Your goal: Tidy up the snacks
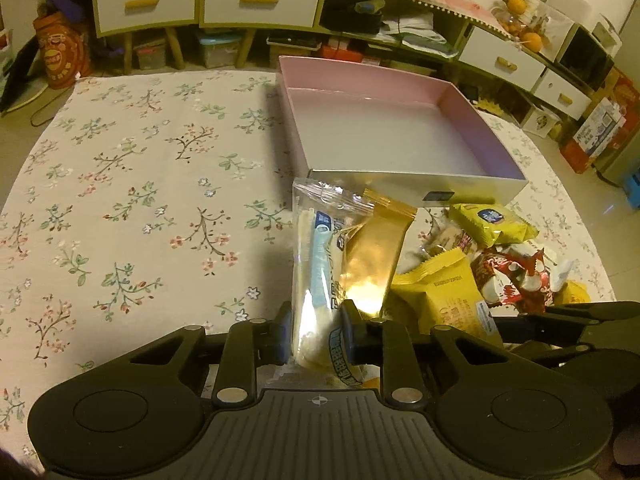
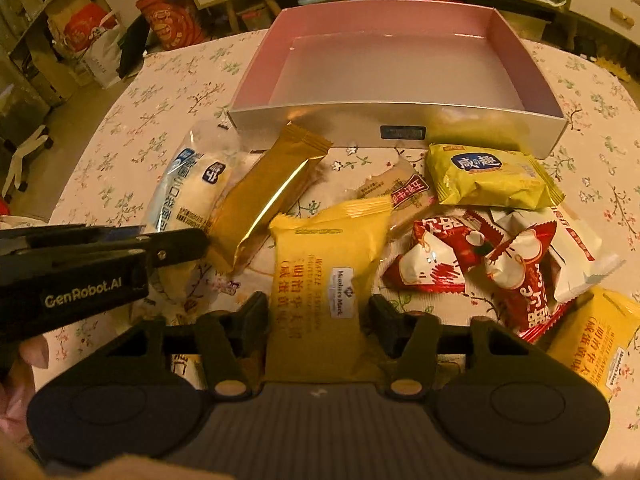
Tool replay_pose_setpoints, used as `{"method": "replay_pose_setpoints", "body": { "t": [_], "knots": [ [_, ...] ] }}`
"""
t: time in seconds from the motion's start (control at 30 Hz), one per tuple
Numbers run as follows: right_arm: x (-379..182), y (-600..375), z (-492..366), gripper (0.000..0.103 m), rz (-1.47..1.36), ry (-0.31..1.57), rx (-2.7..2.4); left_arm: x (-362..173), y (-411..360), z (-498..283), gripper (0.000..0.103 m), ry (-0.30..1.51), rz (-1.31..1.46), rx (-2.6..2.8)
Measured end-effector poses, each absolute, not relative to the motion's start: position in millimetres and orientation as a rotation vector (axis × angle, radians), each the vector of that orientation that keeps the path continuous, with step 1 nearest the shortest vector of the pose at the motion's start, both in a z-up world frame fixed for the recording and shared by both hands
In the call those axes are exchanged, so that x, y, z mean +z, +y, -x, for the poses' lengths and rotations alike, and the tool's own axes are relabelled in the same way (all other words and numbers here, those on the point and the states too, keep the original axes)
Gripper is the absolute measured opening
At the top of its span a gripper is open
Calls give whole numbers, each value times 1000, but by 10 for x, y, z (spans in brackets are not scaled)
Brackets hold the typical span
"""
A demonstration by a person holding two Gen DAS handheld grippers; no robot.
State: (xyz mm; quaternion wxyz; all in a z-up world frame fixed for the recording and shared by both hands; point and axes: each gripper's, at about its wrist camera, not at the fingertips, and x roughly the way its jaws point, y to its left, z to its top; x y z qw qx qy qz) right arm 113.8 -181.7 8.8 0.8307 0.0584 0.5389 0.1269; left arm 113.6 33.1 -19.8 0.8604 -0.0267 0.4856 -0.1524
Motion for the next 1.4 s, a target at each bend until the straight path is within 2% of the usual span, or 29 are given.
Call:
{"method": "replay_pose_setpoints", "body": {
  "t": [0.13,0.53,0.7,0.77,0.93,1.1,1.17,1.2,1.23,1.27,1.4],
  "knots": [
    [112,-1814,-1120,39,-113,1135,267,-190,345,-1130,21,1020,55,-314],
    [393,-1944,-998,36,-123,1077,298,10,359,-1127,17,1006,44,-357],
    [604,-2113,-1040,36,-173,1027,294,107,555,-1245,11,986,102,-376],
    [679,-2175,-1099,36,-177,999,279,145,581,-1318,0,972,131,-383],
    [702,-2240,-1386,36,-220,991,264,218,421,-1471,0,958,104,-419],
    [719,-2203,-1533,36,-174,968,276,81,351,-1432,13,973,-59,-456],
    [706,-2179,-1532,36,-171,953,282,-12,362,-1410,39,982,-93,-447],
    [693,-2184,-1522,36,-178,951,289,-74,374,-1405,46,991,-93,-454],
    [673,-2177,-1505,36,-184,954,294,-130,394,-1392,61,1002,-89,-465],
    [651,-2171,-1486,36,-187,955,299,-199,407,-1388,65,1018,-82,-480],
    [589,-2142,-1483,36,-160,995,297,-411,460,-1353,65,1044,-66,-505]
  ]
}}
